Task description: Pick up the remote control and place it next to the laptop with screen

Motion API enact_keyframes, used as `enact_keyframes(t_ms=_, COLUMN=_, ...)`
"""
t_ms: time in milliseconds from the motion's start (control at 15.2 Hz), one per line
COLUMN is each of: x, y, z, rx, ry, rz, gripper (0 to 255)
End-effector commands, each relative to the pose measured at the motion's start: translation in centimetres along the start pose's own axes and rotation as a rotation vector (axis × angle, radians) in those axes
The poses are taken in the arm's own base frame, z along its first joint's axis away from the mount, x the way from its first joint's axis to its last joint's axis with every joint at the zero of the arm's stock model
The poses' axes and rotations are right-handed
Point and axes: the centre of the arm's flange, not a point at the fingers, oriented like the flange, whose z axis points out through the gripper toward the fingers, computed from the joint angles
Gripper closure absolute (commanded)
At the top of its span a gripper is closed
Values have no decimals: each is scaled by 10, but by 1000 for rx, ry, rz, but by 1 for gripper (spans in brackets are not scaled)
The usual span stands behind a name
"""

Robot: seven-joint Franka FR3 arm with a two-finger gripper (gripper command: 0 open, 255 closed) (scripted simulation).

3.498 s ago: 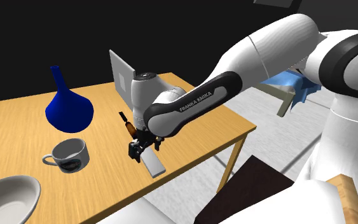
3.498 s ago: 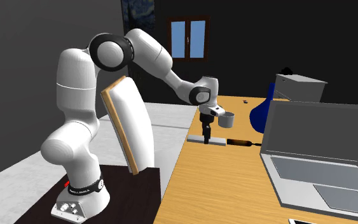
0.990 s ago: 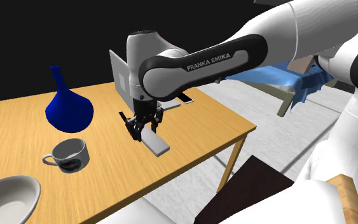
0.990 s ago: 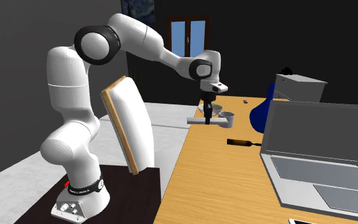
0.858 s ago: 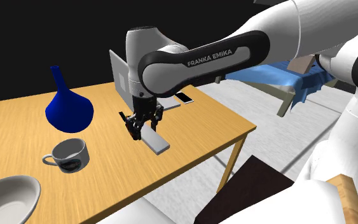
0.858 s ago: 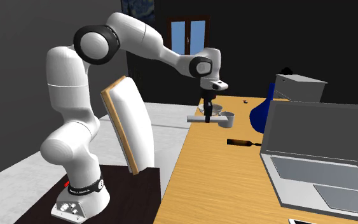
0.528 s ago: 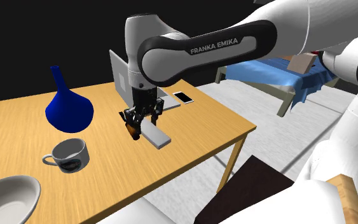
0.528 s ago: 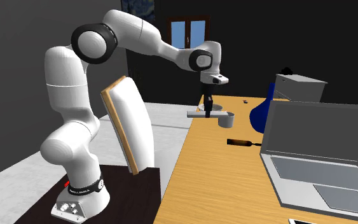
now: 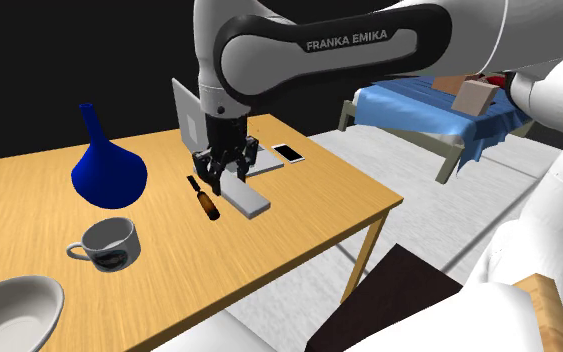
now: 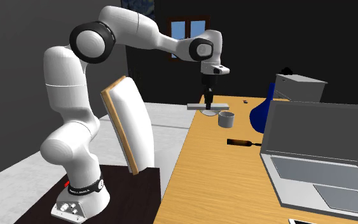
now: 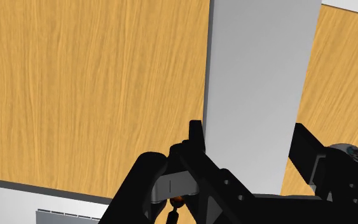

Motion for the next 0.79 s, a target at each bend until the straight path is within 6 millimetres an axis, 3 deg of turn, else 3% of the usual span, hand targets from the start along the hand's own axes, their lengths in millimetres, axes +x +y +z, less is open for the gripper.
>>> enact_keyframes(t_ms=0, x=0, y=0, z=-11, rx=0, ry=0, rz=0, gripper=255)
enact_keyframes(t_ms=726, x=-1, y=-1, z=-69, rx=0, ry=0, rz=0, gripper=255)
